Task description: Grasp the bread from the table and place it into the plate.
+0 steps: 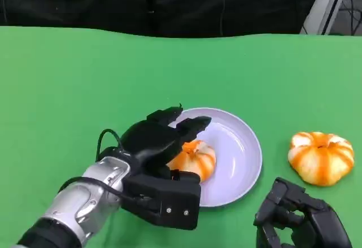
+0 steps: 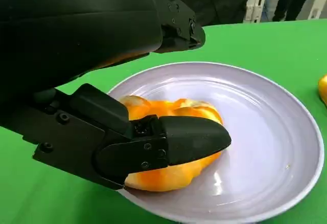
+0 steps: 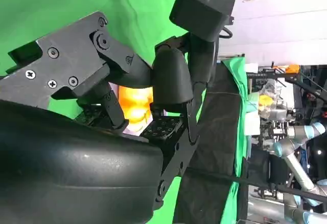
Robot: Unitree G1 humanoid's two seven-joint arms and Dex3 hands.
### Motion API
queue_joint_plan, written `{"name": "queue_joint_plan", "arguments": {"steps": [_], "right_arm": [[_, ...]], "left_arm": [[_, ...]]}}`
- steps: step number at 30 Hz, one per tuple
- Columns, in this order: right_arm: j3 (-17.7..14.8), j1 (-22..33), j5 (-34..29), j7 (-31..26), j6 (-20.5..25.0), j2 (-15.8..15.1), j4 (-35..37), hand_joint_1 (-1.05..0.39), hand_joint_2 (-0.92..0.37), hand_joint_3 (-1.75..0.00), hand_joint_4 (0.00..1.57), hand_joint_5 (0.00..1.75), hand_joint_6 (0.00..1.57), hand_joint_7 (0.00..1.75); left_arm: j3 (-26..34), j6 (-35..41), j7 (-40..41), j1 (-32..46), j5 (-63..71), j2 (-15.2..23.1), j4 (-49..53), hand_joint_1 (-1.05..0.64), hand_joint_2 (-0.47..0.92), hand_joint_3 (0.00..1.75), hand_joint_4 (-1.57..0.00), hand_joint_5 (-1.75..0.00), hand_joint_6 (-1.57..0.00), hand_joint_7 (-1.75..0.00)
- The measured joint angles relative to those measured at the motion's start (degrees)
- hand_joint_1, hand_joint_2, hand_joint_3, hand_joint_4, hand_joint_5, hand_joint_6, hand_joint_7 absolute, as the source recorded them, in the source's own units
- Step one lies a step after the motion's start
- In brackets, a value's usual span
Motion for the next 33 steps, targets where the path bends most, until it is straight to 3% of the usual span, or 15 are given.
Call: {"name": "queue_joint_plan", "arguments": {"steps": [25,26,27,28,30,33], "right_arm": [[-0.01,0.02,-0.04,0.00,0.01,0.00,-0.03,-0.14,-0.60,-1.14,0.81,1.75,0.77,1.52],[-0.01,0.02,-0.04,0.00,0.01,0.00,-0.03,-0.14,-0.60,-1.14,0.81,1.75,0.77,1.52],[-0.01,0.02,-0.04,0.00,0.01,0.00,-0.03,-0.14,-0.60,-1.14,0.81,1.75,0.77,1.52],[0.09,-0.19,-0.15,0.09,0.03,0.02,0.05,-0.13,-0.59,-1.14,0.81,1.75,0.77,1.52],[-0.03,-0.18,-0.20,0.10,0.00,0.09,0.10,-0.13,-0.59,-1.14,0.81,1.75,0.77,1.52],[-0.09,-0.33,-0.26,0.11,0.00,0.09,0.17,-0.13,-0.59,-1.14,0.81,1.75,0.77,1.53]], "left_arm": [[1.55,-1.46,0.00,0.72,-2.32,0.63,-1.51,-0.93,0.92,0.64,0.00,0.00,-0.19,-0.01],[1.55,-1.46,0.00,0.72,-2.32,0.64,-1.51,-0.78,0.90,0.67,-0.25,-0.15,-0.39,-0.14],[1.55,-1.46,0.00,0.72,-2.32,0.64,-1.51,-0.43,0.75,0.91,-0.58,-0.81,-0.67,-0.65],[2.57,-1.13,-0.93,2.01,-5.03,0.71,-3.06,-0.23,0.64,1.12,-0.74,-1.28,-0.78,-1.08],[5.88,-0.60,-4.04,7.46,-14.86,0.33,-9.36,-0.12,0.57,1.22,-0.82,-1.53,-0.84,-1.31],[10.16,0.93,-9.10,17.16,-29.61,-0.14,-18.42,-0.09,0.55,1.26,-0.85,-1.60,-0.86,-1.38]]}}
